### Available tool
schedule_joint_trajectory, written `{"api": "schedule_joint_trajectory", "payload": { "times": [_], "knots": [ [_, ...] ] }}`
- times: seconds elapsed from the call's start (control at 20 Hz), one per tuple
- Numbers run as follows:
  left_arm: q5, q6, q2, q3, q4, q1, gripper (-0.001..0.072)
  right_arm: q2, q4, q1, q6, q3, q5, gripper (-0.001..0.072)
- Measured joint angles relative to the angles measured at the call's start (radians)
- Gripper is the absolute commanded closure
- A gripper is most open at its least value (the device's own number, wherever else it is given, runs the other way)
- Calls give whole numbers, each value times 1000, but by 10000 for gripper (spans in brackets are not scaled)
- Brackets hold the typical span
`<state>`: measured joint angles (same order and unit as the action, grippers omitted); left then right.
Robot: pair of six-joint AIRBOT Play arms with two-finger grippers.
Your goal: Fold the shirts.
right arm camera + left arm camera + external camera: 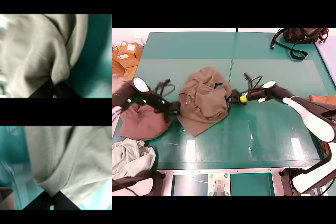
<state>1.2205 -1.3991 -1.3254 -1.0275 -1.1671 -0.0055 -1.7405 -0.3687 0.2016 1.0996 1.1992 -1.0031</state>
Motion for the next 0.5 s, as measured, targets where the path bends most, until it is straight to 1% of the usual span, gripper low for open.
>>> {"api": "schedule_joint_trajectory", "payload": {
  "times": [0.15,0.3,0.5],
  "knots": [
    [61,1,66,-217,-10,0,678,153,25,-96,-12,38,-50,697],
    [97,2,149,-497,16,0,678,387,38,-214,-10,90,-82,697],
    [108,6,236,-877,82,0,678,698,47,-371,14,186,-108,697]
  ]
}}
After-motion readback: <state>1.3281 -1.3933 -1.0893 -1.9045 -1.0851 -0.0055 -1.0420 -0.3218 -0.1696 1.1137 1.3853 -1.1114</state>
